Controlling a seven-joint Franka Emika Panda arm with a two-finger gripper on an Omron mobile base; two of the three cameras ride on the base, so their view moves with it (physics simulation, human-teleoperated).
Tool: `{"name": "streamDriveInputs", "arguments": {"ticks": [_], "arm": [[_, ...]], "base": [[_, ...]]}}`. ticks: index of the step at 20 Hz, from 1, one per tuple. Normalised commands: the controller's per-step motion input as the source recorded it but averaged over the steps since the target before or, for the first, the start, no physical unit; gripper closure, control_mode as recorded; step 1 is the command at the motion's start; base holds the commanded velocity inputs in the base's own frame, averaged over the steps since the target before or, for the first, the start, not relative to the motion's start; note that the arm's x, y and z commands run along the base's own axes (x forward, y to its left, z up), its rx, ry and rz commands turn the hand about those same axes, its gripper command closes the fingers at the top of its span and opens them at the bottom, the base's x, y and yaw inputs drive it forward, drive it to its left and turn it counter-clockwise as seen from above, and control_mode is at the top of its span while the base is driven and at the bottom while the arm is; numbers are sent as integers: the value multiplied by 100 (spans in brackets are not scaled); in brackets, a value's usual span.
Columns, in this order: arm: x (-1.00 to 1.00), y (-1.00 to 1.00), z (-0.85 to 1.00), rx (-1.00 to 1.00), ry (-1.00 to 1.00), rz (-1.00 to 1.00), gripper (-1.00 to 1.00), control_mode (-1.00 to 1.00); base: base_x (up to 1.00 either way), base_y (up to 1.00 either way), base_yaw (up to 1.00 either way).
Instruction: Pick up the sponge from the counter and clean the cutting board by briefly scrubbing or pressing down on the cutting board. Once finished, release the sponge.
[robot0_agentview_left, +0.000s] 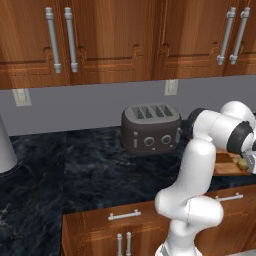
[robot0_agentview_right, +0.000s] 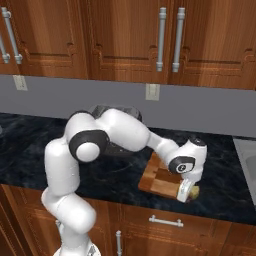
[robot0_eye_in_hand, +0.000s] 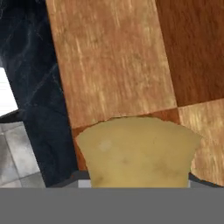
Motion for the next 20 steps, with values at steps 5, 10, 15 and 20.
{"name": "streamDriveInputs", "arguments": {"ticks": [5,10,15,20], "arm": [[-55,59,11,0,12,-3,100,-100],[-42,80,8,0,13,0,100,-100],[-8,100,36,0,2,0,100,-100],[2,100,38,0,1,0,100,-100]], "base": [[0,0,0],[0,0,0],[0,0,0],[0,0,0]]}}
